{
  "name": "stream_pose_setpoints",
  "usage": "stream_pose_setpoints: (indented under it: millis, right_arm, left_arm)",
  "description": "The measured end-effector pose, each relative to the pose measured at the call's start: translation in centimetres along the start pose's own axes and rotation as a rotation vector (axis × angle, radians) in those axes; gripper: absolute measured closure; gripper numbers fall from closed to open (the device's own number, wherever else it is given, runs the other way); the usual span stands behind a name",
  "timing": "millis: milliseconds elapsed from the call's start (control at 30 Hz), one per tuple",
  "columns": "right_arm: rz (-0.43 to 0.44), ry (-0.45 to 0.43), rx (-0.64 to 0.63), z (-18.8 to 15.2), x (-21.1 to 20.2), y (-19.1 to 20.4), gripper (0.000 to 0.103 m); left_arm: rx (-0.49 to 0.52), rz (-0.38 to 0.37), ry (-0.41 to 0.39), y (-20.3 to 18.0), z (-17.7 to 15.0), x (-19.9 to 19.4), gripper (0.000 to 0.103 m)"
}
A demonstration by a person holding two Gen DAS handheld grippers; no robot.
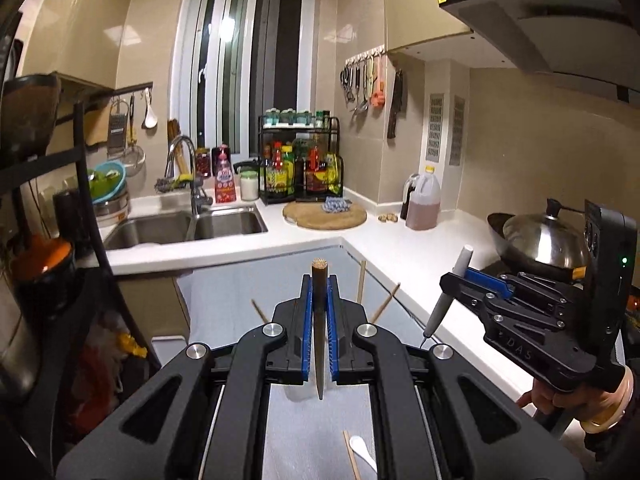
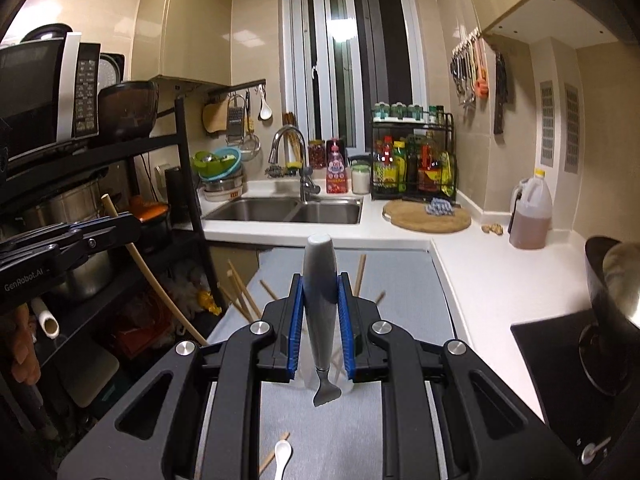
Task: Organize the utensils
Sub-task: 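Carry the held fork and chopstick over the clear container, then open both tools to drop the fork and chopstick into the container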
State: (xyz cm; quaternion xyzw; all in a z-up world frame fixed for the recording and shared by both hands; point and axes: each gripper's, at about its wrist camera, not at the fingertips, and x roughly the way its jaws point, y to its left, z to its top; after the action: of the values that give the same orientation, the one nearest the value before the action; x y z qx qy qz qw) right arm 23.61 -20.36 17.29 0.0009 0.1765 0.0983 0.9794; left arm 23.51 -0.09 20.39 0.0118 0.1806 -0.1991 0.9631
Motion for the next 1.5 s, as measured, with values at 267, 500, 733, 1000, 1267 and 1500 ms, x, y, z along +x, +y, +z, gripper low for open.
stream_pose_setpoints:
  millis: [267, 500, 733, 1000, 1267, 1500]
  right_arm:
    - [-0.002, -0.051, 0.01, 3.6, 2.3, -0.5, 0.086]
    - [0.01, -0.057, 0.038, 4.0, 5.1, -1.3, 0.086]
    - [0.009, -0.048, 0.044, 3.5, 7.7, -1.4, 0.086]
    - [-0.003, -0.092, 0.033, 3.0, 8.2, -1.4, 0.086]
    - [-0.005, -0.079, 0.031, 3.0, 9.4, -1.2, 0.086]
    - [-0.011, -0.018, 0.045, 1.3, 11.0, -1.5, 0.086]
  left_arm:
    - [0.011, 0.004, -0.049, -0.4, 3.0, 2.2, 0.097]
    - [0.021, 0.014, -0.055, -0.2, 3.8, 4.4, 0.097]
    - [0.009, 0.022, -0.021, 0.6, 3.0, 6.9, 0.097]
    - [0.004, 0.024, 0.015, 1.5, 1.9, 9.0, 0.097]
    - [0.006, 0.024, 0.023, 1.7, 1.8, 10.0, 0.097]
    - [0.0, 0.031, 0.063, 2.2, 0.3, 11.7, 0.097]
